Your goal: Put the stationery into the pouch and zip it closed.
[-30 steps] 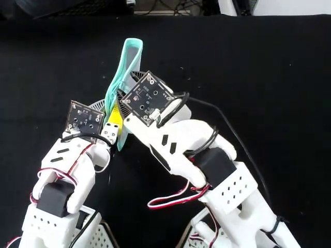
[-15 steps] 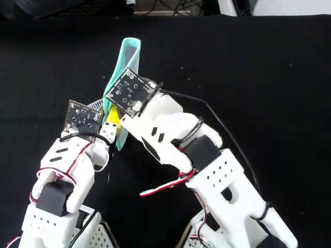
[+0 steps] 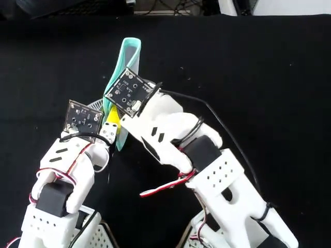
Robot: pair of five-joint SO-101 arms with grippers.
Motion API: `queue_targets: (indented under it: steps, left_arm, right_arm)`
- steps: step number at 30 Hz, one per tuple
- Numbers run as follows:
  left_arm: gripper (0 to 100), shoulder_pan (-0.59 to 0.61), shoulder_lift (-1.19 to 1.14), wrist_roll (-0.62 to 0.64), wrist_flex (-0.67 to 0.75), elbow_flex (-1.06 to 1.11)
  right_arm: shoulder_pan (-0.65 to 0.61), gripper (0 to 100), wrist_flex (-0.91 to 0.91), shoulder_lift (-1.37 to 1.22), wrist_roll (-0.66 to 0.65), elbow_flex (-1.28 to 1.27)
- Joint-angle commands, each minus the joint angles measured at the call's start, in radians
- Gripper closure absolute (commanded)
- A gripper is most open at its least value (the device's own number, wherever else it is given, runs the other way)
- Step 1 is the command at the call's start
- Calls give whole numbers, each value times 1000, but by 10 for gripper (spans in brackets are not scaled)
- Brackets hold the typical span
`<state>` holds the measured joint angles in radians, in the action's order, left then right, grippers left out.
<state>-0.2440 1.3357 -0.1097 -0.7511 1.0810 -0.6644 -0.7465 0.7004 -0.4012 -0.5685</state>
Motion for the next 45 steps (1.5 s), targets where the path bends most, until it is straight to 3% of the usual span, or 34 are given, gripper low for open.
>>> queue_targets:
  steps: [1, 15, 30, 34, 36, 39, 41, 45]
  left_arm:
    - [970, -16, -5, 5, 3, 5]
    - [970, -51, -5, 3, -5, 7]
    - [970, -81, -5, -40, -6, 21]
    - [970, -79, -5, -44, -5, 21]
    - [970, -77, -5, -44, -3, 21]
    - [970, -77, -5, -44, -2, 21]
    - [970, -77, -5, -44, 0, 22]
    - [970, -77, -5, -44, -3, 22]
  right_arm:
    - [8, 966, 40, 1, 2, 47]
    - [221, 986, 213, 199, 55, -93]
    - [347, 986, 299, 148, 51, -88]
    - [319, 984, 232, 130, 60, -54]
    - [281, 979, 81, 143, 60, -10]
    - [201, 893, -121, 171, 60, 51]
    - [167, 833, -175, 188, 60, 68]
    - [51, 851, -209, 199, 60, 64]
